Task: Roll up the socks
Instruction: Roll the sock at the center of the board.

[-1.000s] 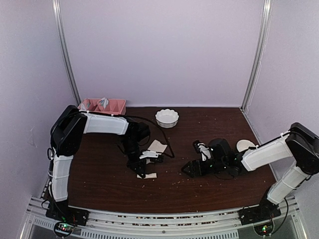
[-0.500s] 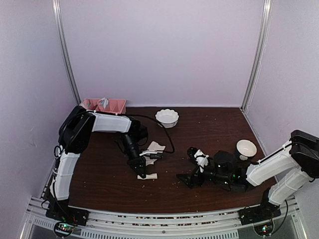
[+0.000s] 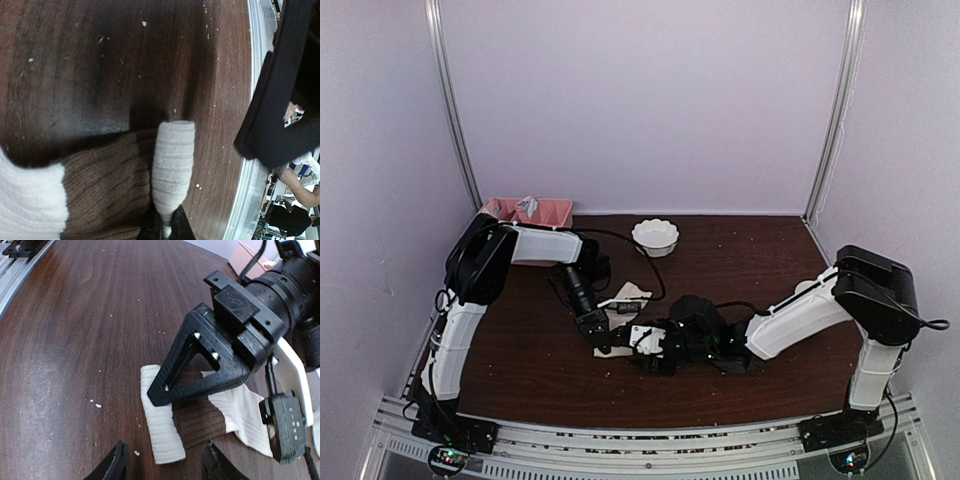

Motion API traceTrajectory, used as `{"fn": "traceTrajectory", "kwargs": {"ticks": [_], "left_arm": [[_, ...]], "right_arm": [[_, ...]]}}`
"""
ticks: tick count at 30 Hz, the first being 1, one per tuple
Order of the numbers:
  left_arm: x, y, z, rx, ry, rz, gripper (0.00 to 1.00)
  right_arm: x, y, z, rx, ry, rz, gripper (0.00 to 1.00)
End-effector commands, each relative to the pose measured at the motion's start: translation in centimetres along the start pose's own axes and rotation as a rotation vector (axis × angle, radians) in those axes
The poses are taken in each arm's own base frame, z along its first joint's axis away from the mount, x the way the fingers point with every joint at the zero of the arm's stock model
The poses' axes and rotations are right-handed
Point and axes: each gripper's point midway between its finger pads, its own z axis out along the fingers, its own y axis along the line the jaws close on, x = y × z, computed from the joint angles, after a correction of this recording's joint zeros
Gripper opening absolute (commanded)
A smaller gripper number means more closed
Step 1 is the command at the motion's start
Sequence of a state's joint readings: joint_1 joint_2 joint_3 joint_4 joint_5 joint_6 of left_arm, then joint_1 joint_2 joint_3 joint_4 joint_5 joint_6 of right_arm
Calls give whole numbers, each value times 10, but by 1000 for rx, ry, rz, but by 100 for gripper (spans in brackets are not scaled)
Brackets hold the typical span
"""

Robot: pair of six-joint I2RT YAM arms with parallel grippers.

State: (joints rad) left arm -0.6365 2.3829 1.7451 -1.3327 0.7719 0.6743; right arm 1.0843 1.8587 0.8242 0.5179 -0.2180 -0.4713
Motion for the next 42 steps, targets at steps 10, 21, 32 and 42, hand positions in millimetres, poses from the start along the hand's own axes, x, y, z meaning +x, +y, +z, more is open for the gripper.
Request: {"fn": "traceTrajectory", "kwargs": {"ticks": [10,21,32,42], "left_arm": [[13,7,5,-33,51,10,0],[5,4,-3,-40,33,35,11],[-42,-14,-69,-253,-129,222,34],[-64,21,-44,-346,-72,241,28]], "right_arm": [[30,16,41,-104,136,-137,35],[54,24,44,-150,218,-124,0],[66,53,10,-353,327,186,0],[87,81,-9,-404,502,471,0]]}}
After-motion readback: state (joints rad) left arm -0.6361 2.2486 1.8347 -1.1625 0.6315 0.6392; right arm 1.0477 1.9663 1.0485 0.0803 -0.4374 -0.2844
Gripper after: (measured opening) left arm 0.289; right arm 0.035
